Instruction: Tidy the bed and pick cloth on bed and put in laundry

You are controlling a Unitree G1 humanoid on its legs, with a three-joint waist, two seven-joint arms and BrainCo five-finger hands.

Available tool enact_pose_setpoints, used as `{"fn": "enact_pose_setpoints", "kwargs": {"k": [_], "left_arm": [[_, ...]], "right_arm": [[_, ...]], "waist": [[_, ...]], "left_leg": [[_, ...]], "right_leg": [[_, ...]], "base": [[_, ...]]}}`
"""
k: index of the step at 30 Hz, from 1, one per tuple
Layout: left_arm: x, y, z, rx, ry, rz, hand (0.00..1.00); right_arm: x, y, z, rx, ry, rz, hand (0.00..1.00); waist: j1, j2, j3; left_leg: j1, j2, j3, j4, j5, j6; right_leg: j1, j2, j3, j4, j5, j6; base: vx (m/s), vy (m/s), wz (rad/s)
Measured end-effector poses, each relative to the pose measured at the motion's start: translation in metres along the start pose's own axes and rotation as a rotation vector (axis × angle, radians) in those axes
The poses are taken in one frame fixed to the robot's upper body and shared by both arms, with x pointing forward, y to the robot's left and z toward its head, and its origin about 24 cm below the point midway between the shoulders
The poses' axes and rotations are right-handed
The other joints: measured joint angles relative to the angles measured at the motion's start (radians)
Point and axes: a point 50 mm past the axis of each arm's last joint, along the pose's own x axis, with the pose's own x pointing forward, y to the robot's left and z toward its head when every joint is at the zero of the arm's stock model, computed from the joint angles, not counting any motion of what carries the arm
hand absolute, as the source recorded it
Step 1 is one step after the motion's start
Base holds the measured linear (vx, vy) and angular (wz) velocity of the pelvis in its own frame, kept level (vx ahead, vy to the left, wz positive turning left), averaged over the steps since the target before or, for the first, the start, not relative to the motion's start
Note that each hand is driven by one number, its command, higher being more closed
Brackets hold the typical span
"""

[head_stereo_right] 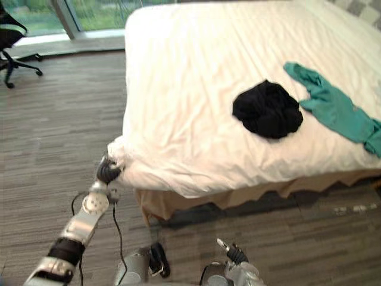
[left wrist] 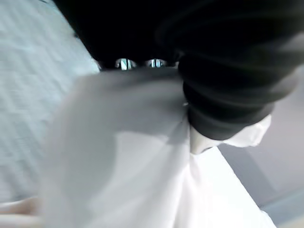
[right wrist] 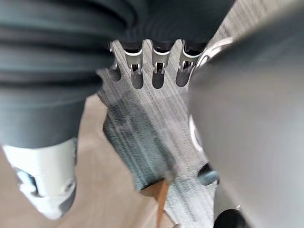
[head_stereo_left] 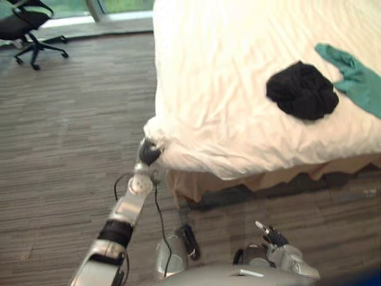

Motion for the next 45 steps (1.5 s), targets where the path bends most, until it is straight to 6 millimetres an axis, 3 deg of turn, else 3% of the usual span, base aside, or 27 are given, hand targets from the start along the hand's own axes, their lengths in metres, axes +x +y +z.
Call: {"fn": "enact_pose_setpoints", "kwargs": {"k": [5,8,12,15,19,20,26,35,41,45], "left_arm": [[-0.025,-0.007,-0.042,-0.022,0.164,-0.005,0.0],[-0.03,0.001,-0.058,-0.02,0.232,0.019,0.0],[-0.05,0.013,-0.101,-0.022,0.413,0.041,0.0],[-0.08,0.008,-0.134,-0.023,0.562,-0.009,0.0],[-0.128,-0.012,-0.168,-0.09,0.778,-0.039,0.0],[-0.15,-0.022,-0.179,-0.147,0.873,-0.038,0.0],[-0.186,-0.037,-0.191,-0.28,0.998,-0.025,0.0],[-0.184,-0.05,-0.184,-0.373,0.929,-0.043,0.0],[-0.176,-0.05,-0.181,-0.355,0.9,-0.066,0.0],[-0.172,-0.048,-0.18,-0.354,0.884,-0.089,0.0]], "right_arm": [[0.001,-0.011,-0.012,-0.044,0.118,-0.018,0.0],[0.002,-0.017,-0.011,-0.033,0.131,-0.026,0.0],[0.001,-0.027,-0.009,-0.015,0.131,-0.046,0.0],[0.0,-0.034,-0.012,0.055,0.122,-0.071,0.0],[-0.002,-0.04,-0.014,0.179,0.087,-0.11,0.0],[-0.003,-0.042,-0.016,0.238,0.071,-0.126,0.0],[-0.006,-0.048,-0.033,0.391,0.056,-0.206,0.0],[-0.009,-0.052,-0.03,0.498,-0.057,-0.358,0.0],[-0.012,-0.064,0.003,0.526,-0.239,-0.463,0.0],[-0.015,-0.072,0.054,0.455,-0.433,-0.472,0.0]], "waist": [[-0.001,0.005,-0.031],[-0.001,0.01,-0.04],[-0.003,0.016,-0.045],[-0.004,0.025,-0.051],[-0.005,0.026,-0.049],[-0.008,0.029,-0.045],[-0.012,0.033,-0.042],[-0.024,0.032,-0.036],[-0.025,0.02,-0.028],[-0.024,0.008,-0.018]], "left_leg": [[0.073,-0.05,-0.044,-0.128,0.068,0.001],[0.104,-0.068,-0.063,-0.221,0.121,-0.007],[0.203,-0.099,-0.067,-0.422,0.233,-0.02],[0.253,-0.115,-0.075,-0.539,0.3,-0.021],[0.276,-0.124,-0.068,-0.545,0.299,-0.019],[0.287,-0.13,-0.067,-0.545,0.296,-0.021],[0.289,-0.134,-0.066,-0.545,0.287,-0.022],[0.3,-0.148,-0.032,-0.545,0.264,-0.007],[0.328,-0.157,-0.007,-0.545,0.247,-0.007],[0.343,-0.162,-0.004,-0.545,0.236,-0.009]], "right_leg": [[0.127,0.03,-0.042,-0.186,0.084,0.022],[0.16,0.048,-0.045,-0.267,0.14,0.031],[0.19,0.065,-0.056,-0.317,0.182,0.032],[0.192,0.071,-0.063,-0.318,0.182,0.031],[0.219,0.061,-0.062,-0.341,0.165,0.004],[0.232,0.057,-0.062,-0.346,0.156,-0.001],[0.234,0.055,-0.05,-0.348,0.147,0.001],[0.227,0.045,0.003,-0.354,0.161,0.014],[0.247,0.035,0.022,-0.362,0.169,0.025],[0.263,0.031,0.023,-0.371,0.172,0.031]], "base": [[0.09,-0.032,0.3],[0.05,-0.033,0.12],[-0.04,-0.051,-0.01],[-0.08,-0.01,0.02],[-0.06,0.035,-0.06],[-0.06,0.053,-0.04],[-0.02,0.059,0.0],[0.07,0.036,-0.11],[0.12,0.001,-0.15],[0.07,-0.008,-0.03]]}}
